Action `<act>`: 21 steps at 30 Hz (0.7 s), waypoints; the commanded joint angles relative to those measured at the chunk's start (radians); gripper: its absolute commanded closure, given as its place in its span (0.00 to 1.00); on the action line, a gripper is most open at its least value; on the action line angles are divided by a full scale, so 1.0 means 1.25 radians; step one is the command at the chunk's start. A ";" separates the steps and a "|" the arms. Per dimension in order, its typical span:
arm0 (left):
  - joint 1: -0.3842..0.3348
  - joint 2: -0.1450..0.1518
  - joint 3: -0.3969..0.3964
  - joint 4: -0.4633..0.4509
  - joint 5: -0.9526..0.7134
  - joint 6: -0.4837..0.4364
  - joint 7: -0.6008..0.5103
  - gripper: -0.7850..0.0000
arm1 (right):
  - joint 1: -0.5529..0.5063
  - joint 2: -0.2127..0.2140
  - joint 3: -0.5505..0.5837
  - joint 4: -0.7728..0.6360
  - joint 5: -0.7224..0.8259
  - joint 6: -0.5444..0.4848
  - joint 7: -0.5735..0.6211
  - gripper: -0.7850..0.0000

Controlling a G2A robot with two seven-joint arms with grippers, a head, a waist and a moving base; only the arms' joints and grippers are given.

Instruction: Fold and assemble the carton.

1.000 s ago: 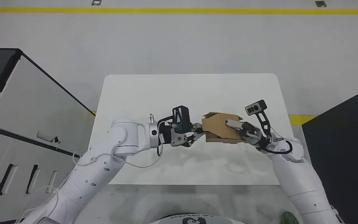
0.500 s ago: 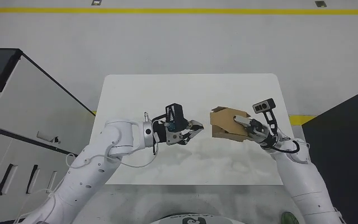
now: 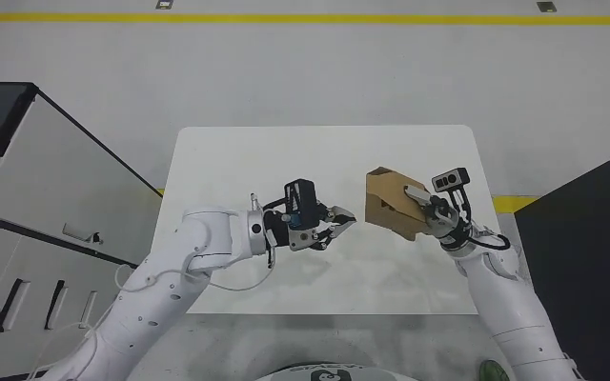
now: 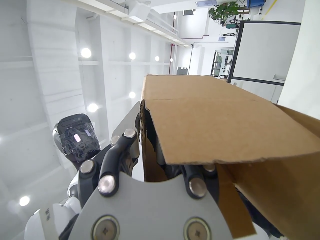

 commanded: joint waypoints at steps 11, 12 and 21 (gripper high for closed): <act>-0.036 -0.018 0.065 0.002 0.015 0.043 0.002 1.00 | -0.011 -0.004 -0.015 -0.030 -0.064 0.004 -0.065 1.00; -0.039 -0.020 0.068 0.005 0.013 0.048 0.000 1.00 | -0.012 -0.005 -0.016 -0.031 -0.062 0.002 -0.060 1.00; -0.043 -0.024 0.065 0.012 0.008 0.085 -0.021 1.00 | -0.012 -0.007 -0.012 -0.027 -0.050 -0.005 -0.032 1.00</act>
